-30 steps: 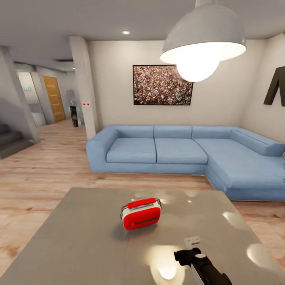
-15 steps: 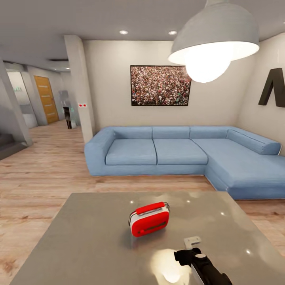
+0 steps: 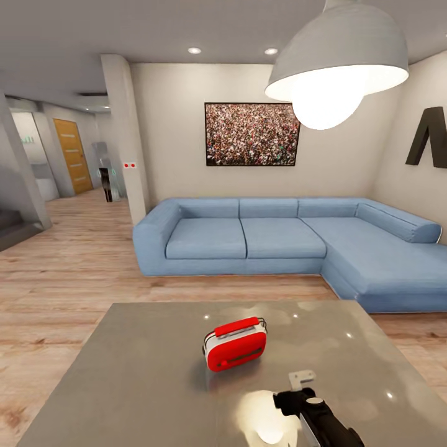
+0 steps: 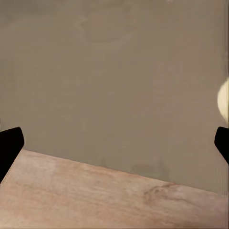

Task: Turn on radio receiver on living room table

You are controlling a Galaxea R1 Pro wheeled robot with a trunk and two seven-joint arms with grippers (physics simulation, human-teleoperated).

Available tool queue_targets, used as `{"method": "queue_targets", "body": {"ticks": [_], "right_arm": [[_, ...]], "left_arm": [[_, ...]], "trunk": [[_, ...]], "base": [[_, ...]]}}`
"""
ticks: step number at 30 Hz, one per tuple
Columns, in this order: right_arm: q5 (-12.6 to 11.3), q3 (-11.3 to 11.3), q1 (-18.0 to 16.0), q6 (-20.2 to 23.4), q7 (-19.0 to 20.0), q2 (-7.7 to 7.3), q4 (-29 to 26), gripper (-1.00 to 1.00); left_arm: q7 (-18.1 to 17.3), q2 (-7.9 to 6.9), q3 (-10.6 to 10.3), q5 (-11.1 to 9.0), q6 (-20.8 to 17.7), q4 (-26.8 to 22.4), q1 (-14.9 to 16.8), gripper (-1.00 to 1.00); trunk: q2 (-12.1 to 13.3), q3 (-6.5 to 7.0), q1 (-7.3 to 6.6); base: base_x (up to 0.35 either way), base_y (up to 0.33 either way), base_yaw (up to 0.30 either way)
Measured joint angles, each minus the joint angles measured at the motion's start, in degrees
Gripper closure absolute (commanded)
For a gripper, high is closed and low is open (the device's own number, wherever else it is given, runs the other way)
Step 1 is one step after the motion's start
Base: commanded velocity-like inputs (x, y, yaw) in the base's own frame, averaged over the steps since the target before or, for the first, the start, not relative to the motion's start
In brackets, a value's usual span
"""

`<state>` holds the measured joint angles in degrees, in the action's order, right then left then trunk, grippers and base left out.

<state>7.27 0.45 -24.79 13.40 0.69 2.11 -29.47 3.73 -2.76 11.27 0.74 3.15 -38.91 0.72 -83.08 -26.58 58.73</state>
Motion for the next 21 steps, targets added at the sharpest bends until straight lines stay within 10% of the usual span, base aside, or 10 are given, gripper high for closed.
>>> {"method": "queue_targets", "body": {"ticks": [11, 21], "right_arm": [[-0.35, -0.09, -5.66, 3.79, -3.08, 2.45, -4.69, -1.0], [-0.74, -0.17, -14.69, 22.8, -3.61, 4.46, -13.31, -1.0]], "left_arm": [[-0.04, -0.79, -0.27, -0.31, 0.63, 0.15, -0.01, -1.0], [-0.02, -0.83, -0.32, -0.3, 0.71, 1.26, 0.01, -1.0]], "trunk": [[0.0, 0.0, 0.0], [0.0, 0.0, 0.0]], "base": [[0.0, 0.0, 0.0], [0.0, 0.0, 0.0]]}}
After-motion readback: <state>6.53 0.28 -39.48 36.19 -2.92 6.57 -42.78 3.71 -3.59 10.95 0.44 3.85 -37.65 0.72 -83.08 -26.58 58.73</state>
